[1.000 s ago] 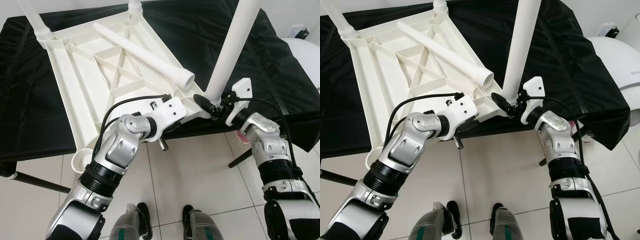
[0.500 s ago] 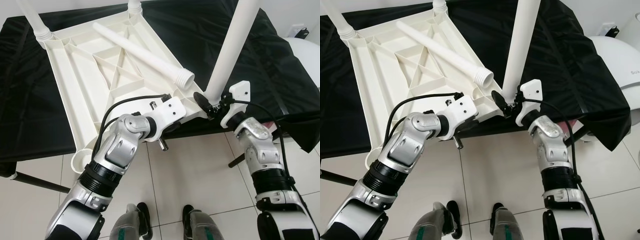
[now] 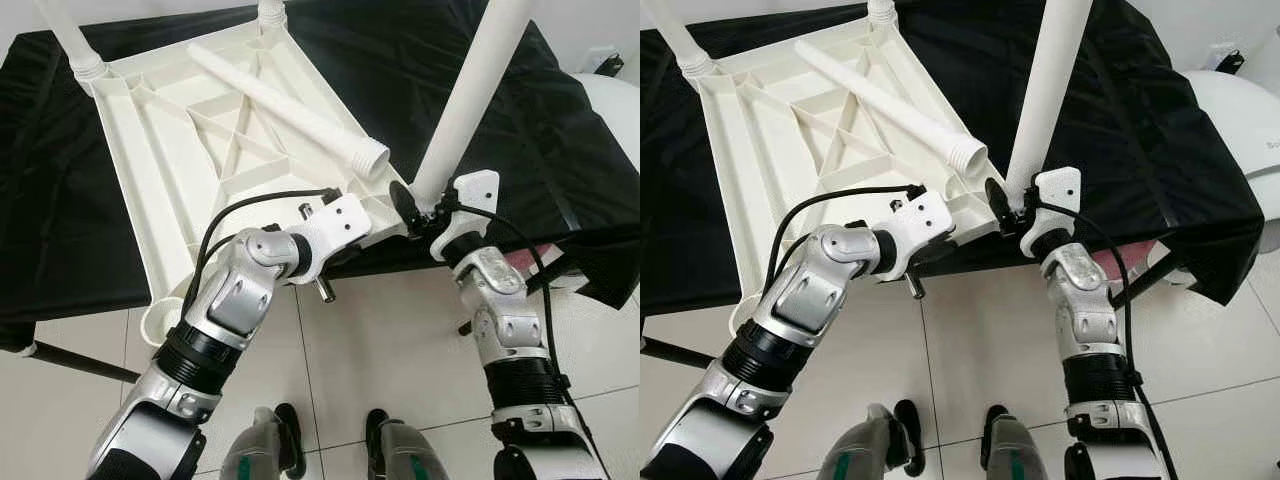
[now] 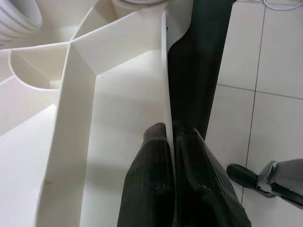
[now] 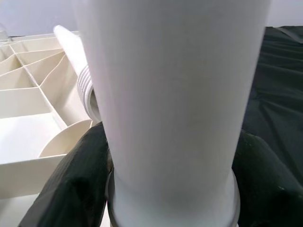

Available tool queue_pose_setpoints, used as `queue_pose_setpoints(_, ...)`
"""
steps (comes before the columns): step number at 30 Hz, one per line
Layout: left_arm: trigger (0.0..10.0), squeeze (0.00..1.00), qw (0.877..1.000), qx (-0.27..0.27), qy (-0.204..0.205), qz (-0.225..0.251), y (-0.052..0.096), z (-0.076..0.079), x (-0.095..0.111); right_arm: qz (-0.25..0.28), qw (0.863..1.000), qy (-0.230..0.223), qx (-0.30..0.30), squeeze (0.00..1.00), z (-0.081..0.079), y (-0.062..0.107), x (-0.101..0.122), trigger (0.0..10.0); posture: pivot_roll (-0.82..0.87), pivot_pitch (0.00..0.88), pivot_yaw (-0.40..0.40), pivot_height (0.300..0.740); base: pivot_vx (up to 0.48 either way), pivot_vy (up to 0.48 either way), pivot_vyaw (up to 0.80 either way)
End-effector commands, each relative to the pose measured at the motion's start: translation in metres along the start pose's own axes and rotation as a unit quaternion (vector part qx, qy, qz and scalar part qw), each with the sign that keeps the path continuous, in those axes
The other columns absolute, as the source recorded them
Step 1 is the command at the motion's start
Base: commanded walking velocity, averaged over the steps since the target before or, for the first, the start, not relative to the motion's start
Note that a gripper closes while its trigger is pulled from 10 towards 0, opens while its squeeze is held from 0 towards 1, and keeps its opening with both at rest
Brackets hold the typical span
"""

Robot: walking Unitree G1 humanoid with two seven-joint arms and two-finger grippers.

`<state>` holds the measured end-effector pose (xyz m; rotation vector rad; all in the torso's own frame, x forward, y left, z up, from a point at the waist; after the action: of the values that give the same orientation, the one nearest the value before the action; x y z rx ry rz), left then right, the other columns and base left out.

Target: Building children table

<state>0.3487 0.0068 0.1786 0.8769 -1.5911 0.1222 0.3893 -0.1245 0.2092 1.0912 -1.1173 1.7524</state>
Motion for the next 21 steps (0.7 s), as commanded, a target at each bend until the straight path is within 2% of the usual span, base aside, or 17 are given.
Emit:
queue_pose_setpoints(1,10.0,0.0,0.999,0.037,-0.02,0.009,0.003,-0.008,0.008,0.014,0.999,-0.008,0.03,0.0,-0.024,-0.001,0.007,10.0,-0.11,0.232,0.06,0.74,0.0,0.0,0.0)
queue_pose_setpoints(9,10.0,0.0,0.999,0.036,-0.021,0.009,0.003,-0.008,0.009,0.001,1.0,-0.008,-0.004,0.0,-0.031,-0.001,0.006,10.0,-0.11,0.229,0.061,0.74,0.0,0.0,0.0)
queue_pose_setpoints(21,10.0,0.0,0.999,0.035,-0.022,0.011,0.003,-0.007,0.01,-0.034,0.995,-0.007,-0.088,0.0,-0.035,-0.003,0.0,10.0,-0.11,0.222,0.062,0.74,0.0,0.0,0.0)
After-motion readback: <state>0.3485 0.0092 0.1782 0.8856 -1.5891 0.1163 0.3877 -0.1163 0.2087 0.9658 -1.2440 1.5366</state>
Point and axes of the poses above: a point about 5 cm out from each wrist's last joint towards the gripper, its own y axis pointing back from the gripper into the wrist, its own x axis along the axis of the wrist's last joint, z = x × y, the point moved 6 cm from there along -y, pointing out of the wrist towards the gripper, and after that the axes turned 14 degrees about y, right-handed, at the moved point
